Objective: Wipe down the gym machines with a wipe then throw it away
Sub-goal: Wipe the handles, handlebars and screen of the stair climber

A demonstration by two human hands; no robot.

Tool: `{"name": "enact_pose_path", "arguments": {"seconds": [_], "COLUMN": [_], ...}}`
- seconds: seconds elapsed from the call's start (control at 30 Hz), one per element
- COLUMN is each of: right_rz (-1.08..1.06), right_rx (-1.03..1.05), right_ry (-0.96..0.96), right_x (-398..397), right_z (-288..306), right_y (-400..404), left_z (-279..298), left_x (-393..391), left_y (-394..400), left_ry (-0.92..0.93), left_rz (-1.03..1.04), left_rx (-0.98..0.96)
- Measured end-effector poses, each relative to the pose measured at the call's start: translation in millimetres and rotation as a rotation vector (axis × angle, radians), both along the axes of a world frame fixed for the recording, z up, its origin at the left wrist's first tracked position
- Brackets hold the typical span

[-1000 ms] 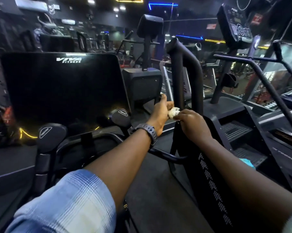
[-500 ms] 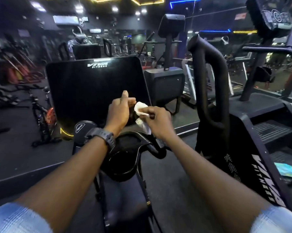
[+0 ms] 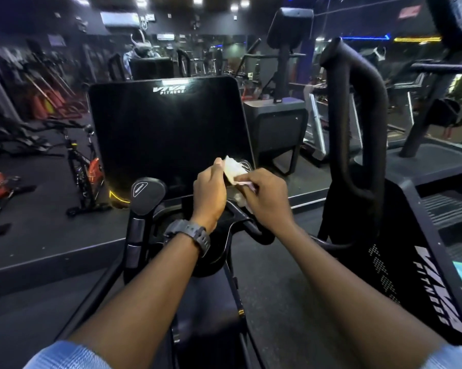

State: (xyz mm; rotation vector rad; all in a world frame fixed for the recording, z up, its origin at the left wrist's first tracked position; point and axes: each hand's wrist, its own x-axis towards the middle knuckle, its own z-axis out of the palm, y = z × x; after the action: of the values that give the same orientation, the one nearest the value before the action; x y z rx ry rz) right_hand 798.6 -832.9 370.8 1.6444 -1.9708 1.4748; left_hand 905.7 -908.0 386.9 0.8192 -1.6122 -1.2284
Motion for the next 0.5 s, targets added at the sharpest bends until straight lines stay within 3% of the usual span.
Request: {"name": "enact_pose_path", "arguments": {"seconds": [0.13, 0.3, 0.43, 0.5], "right_rz": [-0.161, -0.035, -0.169, -0.185], "right_rx": [-0.064, -0.079, -0.077, -0.129], "right_ry": [-0.297, -0.087, -0.314, -0.323], "right_x": [-15.2, -4.4, -17.4, -15.1], "right_z": [1.7, -6.3, -17.4, -7.0], "right_y": [-2.9, -1.2, 6.1, -5.0], "left_z": [-5.0, -10.8, -14.7, -18.3], "left_x": [-4.3, -6.8, -5.2, -7.5], "left_y": [7.3, 8.6, 8.3, 7.8], "left_ry": [0.077, 0.076, 0.094, 0.132], "left_rz": [-0.007, 0.019, -0.007, -0.023], "left_rx": [0.034, -0.019, -0.06, -0.033]}}
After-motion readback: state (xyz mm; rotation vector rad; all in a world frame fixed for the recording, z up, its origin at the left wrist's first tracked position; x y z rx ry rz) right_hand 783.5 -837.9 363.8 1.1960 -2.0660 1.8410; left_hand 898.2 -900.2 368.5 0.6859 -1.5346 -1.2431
